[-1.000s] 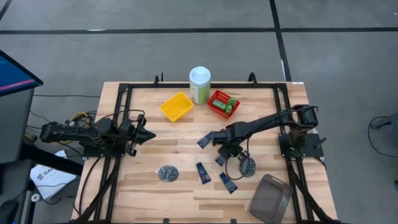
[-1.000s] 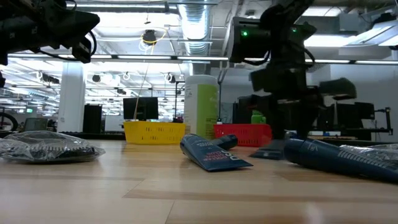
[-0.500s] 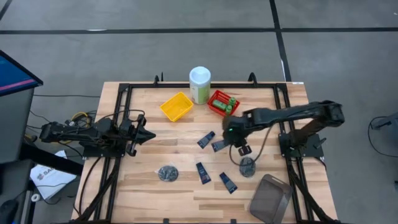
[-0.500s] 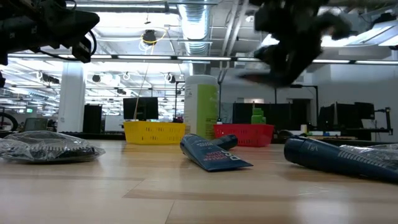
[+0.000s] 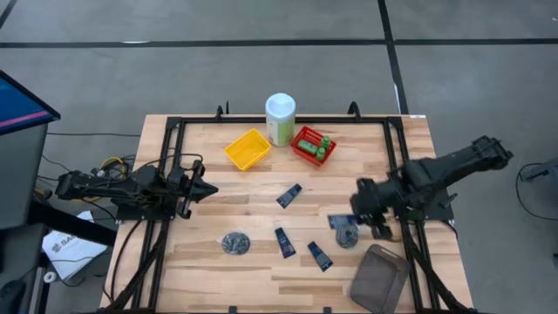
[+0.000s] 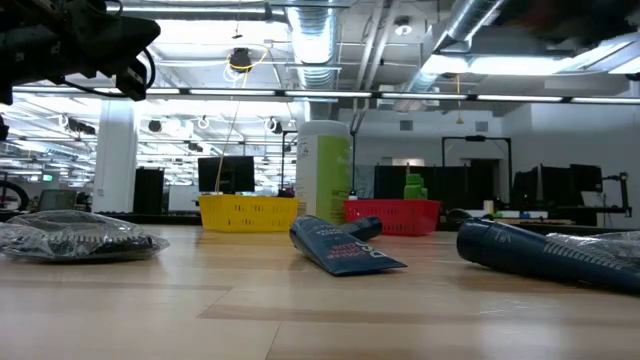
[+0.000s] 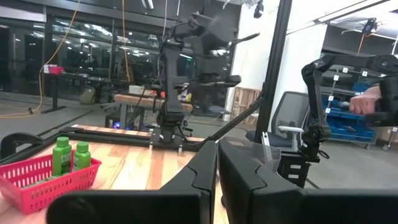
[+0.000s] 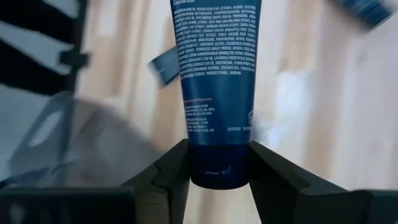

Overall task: Pick & Place Travel size toiletries
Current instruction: Put the dark blue shave cream in the black bin

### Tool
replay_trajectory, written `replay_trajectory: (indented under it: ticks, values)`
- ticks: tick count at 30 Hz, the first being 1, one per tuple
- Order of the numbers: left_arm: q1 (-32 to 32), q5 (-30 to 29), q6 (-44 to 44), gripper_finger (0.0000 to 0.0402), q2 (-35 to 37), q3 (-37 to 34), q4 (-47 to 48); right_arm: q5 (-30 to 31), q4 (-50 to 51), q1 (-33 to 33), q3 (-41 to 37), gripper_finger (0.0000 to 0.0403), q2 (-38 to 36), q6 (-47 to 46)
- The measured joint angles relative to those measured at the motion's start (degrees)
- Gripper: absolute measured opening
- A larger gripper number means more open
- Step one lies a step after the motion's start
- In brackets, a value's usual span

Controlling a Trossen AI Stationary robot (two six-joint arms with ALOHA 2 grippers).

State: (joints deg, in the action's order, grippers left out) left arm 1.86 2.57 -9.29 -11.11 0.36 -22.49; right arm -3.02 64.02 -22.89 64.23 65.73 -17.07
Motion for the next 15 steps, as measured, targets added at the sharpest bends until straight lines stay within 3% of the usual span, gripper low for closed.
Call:
replay_trajectory:
  ticks: [8, 15]
  values:
    - [0.0, 0.0, 0.0, 0.0011, 0.0, 0.0, -0.4, 0.0, 1.3, -17.2, 0.0, 0.0123, 2.8, -13.6]
    - [0.0, 0.0, 0.0, 0.0011, 0.0, 0.0, -0.5, -0.1, 1.3, -26.9, 0.0, 0.0136, 10.3, -14.8]
